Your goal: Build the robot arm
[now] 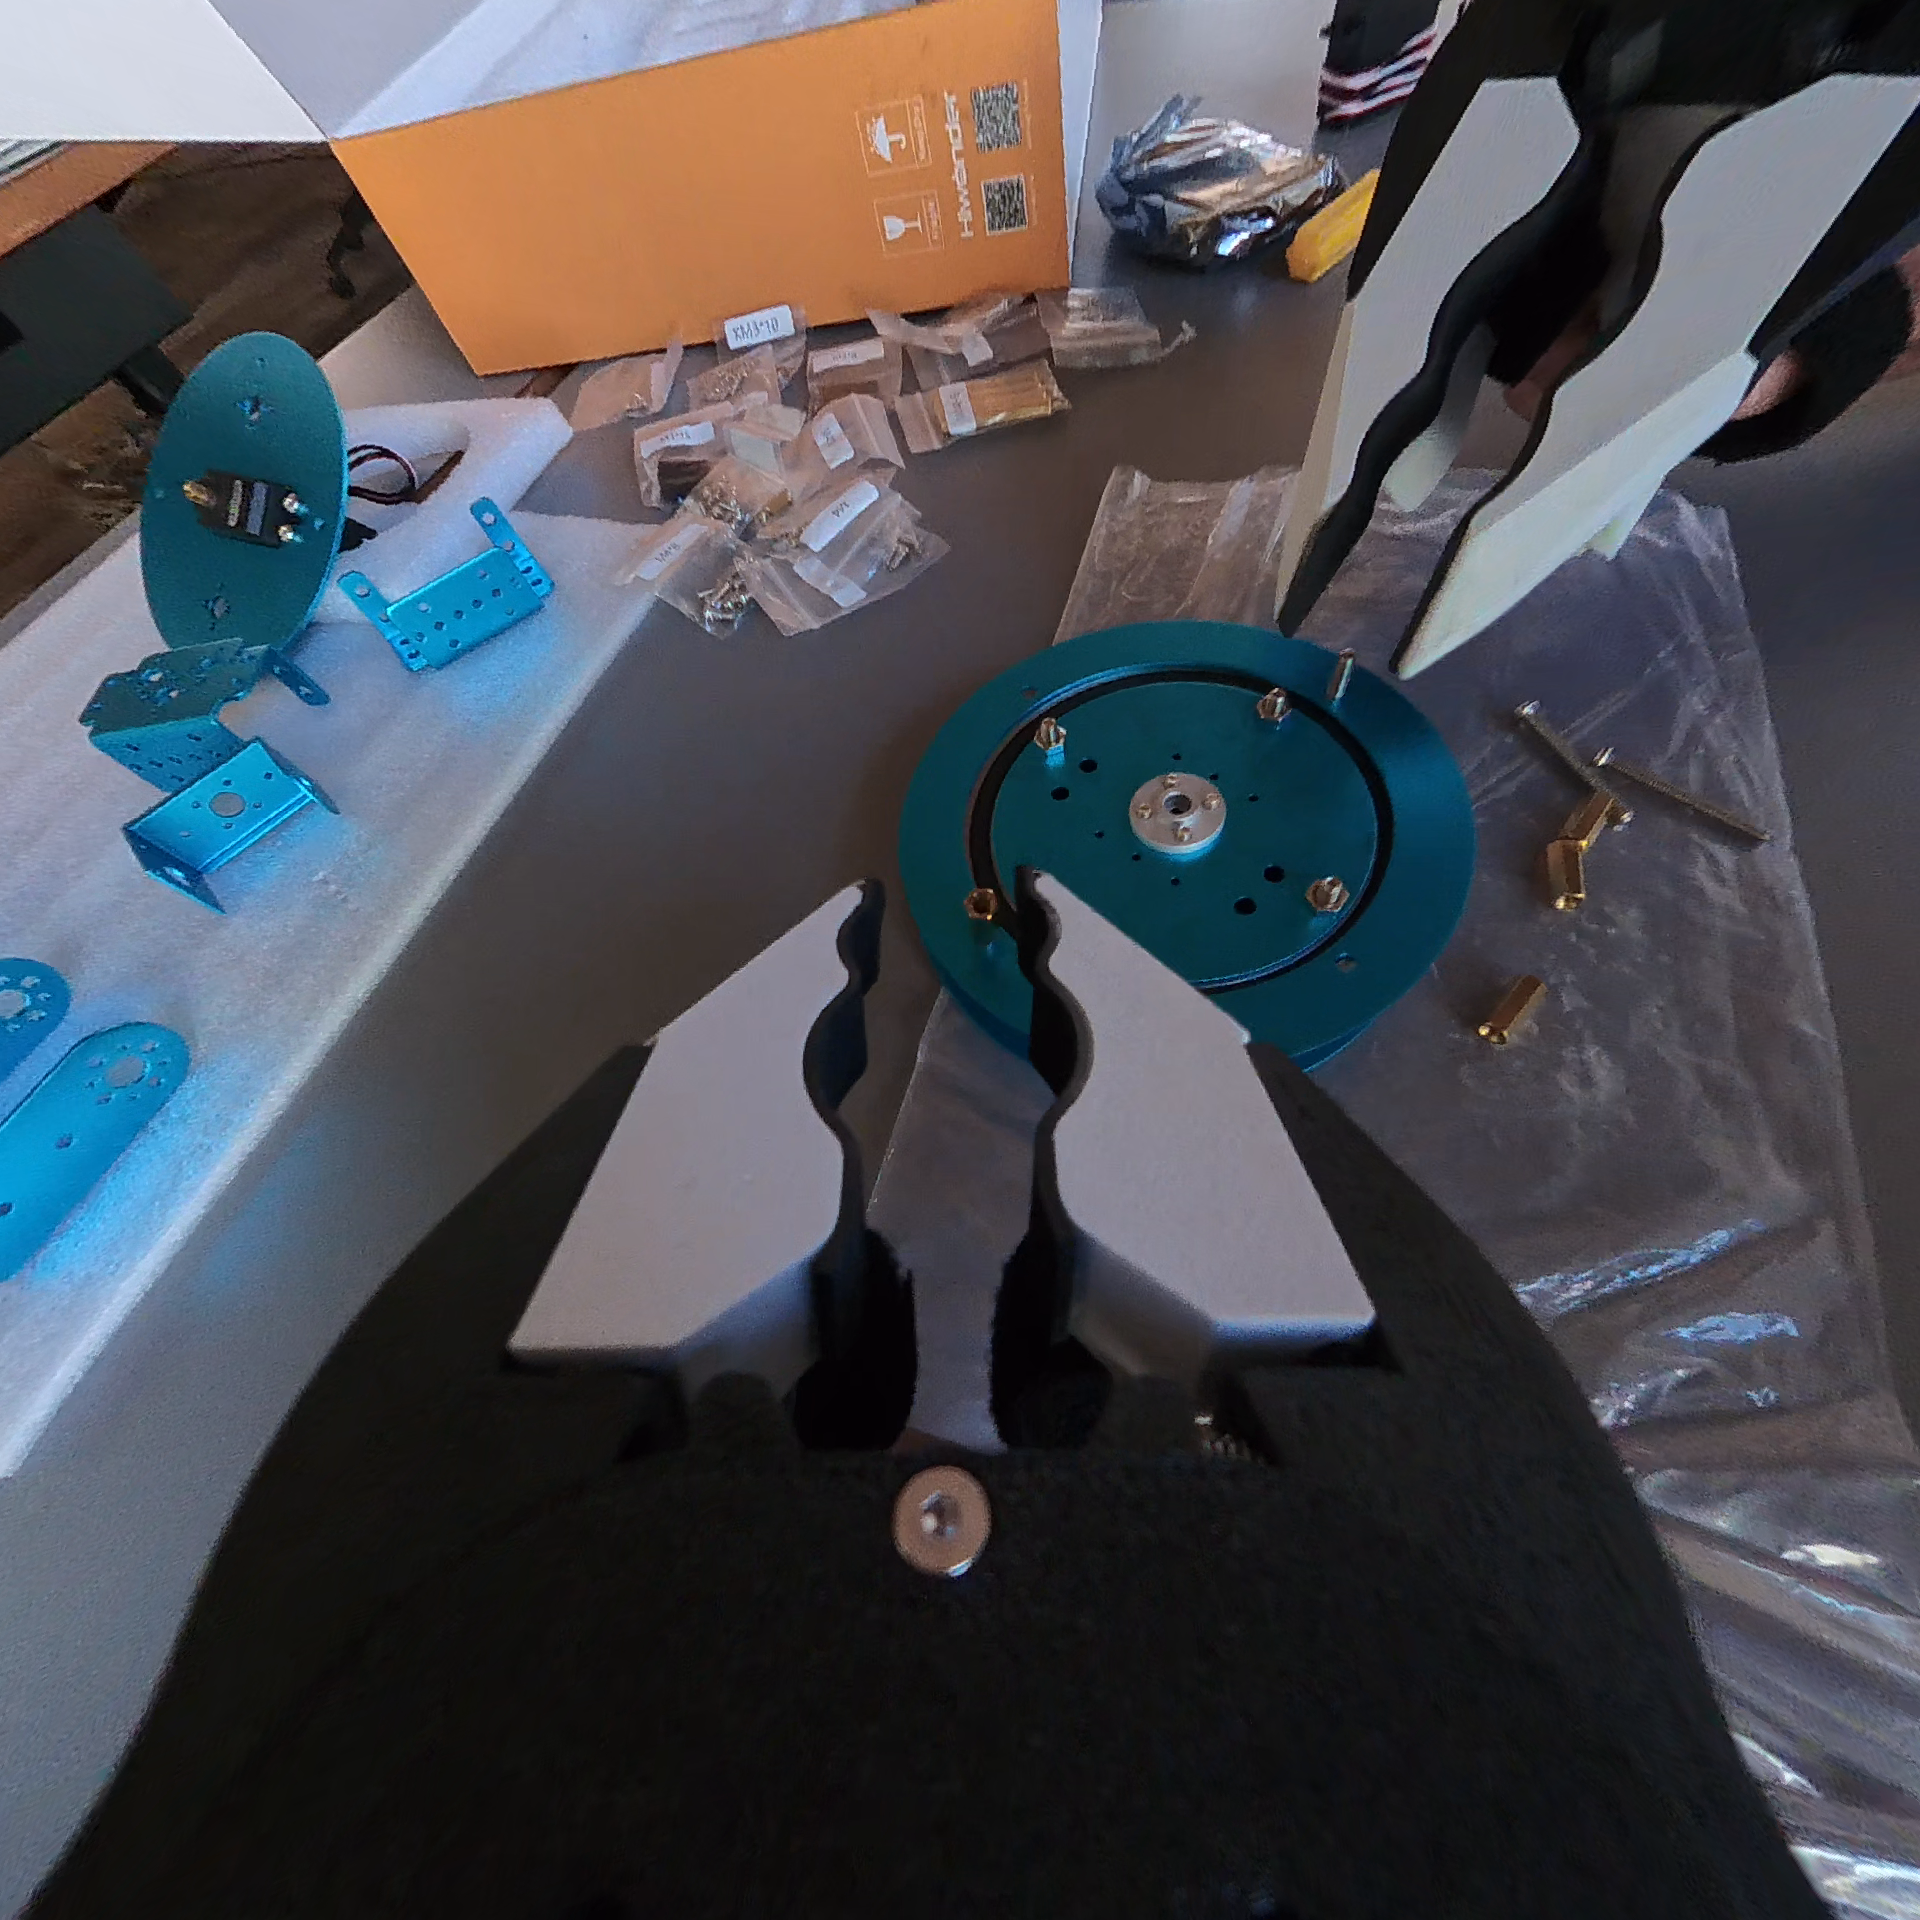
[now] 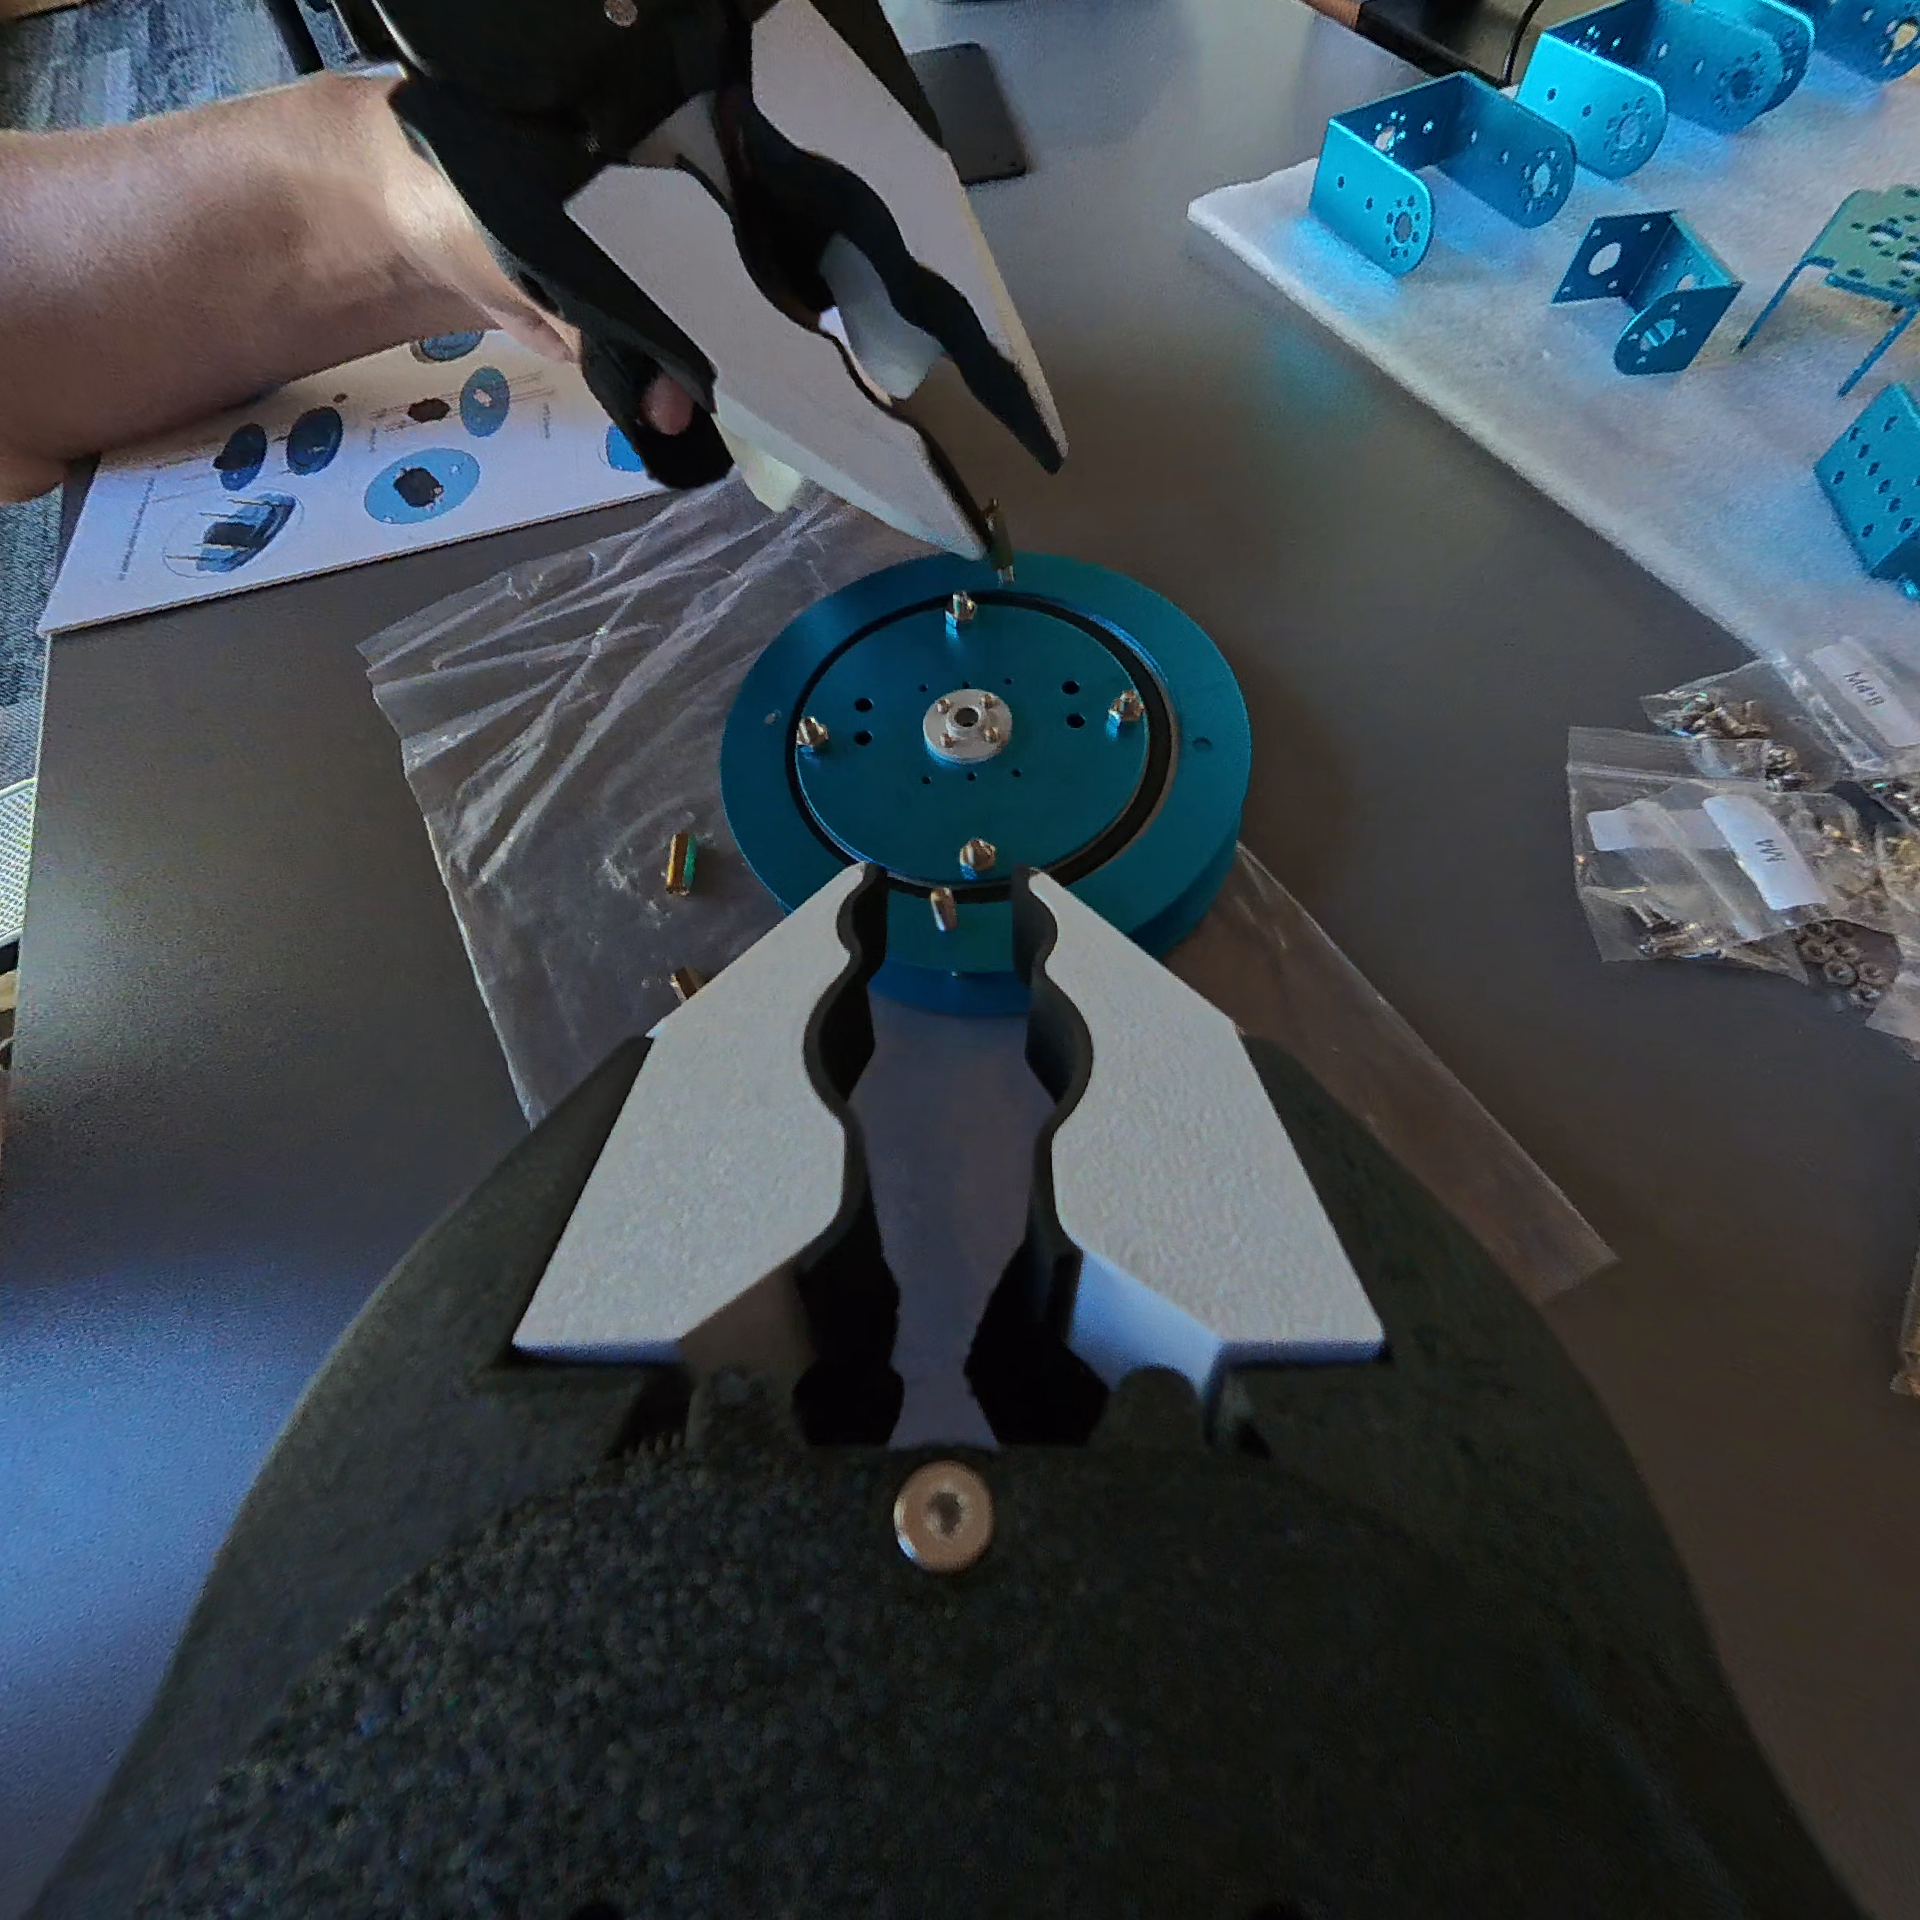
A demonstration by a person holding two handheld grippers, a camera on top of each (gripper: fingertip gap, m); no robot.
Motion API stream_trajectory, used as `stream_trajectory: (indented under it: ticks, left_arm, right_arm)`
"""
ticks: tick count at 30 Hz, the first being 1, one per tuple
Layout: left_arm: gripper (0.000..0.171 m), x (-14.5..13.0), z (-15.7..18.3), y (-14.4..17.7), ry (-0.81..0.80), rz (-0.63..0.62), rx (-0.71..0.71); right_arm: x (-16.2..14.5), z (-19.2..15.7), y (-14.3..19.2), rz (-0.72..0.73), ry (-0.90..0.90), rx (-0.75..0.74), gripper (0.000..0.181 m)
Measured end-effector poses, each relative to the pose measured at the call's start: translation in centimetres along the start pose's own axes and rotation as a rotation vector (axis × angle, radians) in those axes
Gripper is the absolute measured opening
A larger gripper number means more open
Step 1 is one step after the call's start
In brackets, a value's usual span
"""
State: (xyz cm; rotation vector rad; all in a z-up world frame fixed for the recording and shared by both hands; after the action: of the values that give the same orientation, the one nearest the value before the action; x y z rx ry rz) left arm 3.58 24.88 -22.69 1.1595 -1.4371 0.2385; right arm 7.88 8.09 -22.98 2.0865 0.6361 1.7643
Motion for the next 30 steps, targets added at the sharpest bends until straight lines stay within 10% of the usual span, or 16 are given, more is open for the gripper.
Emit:
stream_trajectory:
  ticks: [30]
  left_arm:
    - [0.005,-0.6,1.1,-0.4,0.001,-0.077,-0.081]
  right_arm:
    - [-0.5,0.9,-0.5,-0.012,-0.026,-0.063,0.006]
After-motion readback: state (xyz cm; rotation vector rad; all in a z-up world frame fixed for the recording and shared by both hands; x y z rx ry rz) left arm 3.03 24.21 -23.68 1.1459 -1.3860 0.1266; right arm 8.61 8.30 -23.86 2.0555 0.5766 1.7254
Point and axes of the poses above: each gripper's, where its closed fingertips meet, y back along the fingers, x out of its top, z = x × y across the jaws, the point moved 6 cm from there along y, back along the fingers, and after that the axes turned 7 degrees about -y, right-handed, at the moved point
